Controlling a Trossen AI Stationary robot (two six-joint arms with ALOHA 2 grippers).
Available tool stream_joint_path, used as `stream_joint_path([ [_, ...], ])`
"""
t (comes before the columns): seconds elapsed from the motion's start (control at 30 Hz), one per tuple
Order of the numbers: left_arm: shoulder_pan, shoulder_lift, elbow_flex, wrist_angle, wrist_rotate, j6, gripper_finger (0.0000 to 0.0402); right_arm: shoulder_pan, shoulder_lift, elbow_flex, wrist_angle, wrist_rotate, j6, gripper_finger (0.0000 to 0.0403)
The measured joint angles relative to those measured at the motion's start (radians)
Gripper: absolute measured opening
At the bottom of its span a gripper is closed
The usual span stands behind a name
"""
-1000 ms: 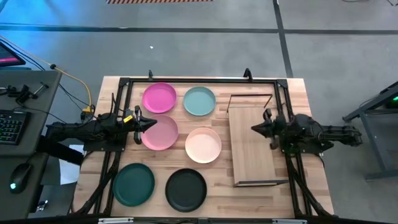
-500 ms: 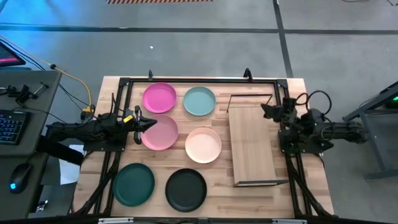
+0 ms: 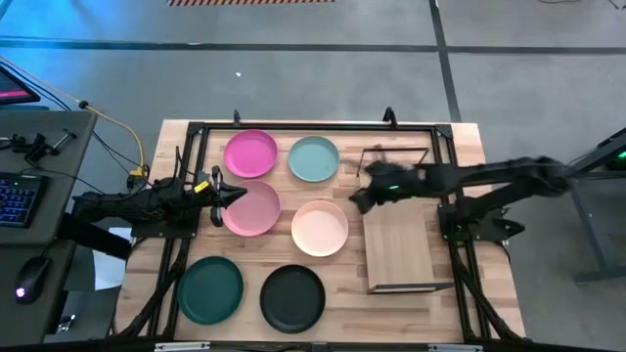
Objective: Place and stack plates onto a shelf
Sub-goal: Put the light orange plate on the shelf
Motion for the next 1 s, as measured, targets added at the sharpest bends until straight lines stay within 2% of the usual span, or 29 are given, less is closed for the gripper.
stream_joint_path([
  [0.1,0.0,0.0,0.0,0.0,0.0,0.0,0.0,-0.002,0.163,0.113,-0.163,-0.015,0.039,0.0171],
  [0.23,0.0,0.0,0.0,0.0,0.0,0.0,0.0,-0.004,0.347,0.232,-0.245,-0.065,0.037,0.0181],
  [0.33,0.0,0.0,0.0,0.0,0.0,0.0,0.0,-0.011,0.458,0.313,-0.243,-0.106,-0.017,0.0181],
  [0.5,0.0,0.0,0.0,0.0,0.0,0.0,0.0,-0.037,0.614,0.428,-0.373,-0.069,-0.119,0.0181],
  [0.67,0.0,0.0,0.0,0.0,0.0,0.0,0.0,-0.06,0.712,0.494,-0.457,-0.032,-0.197,0.0181],
  [1.0,0.0,0.0,0.0,0.0,0.0,0.0,0.0,-0.062,0.751,0.489,-0.397,-0.07,-0.275,0.018],
])
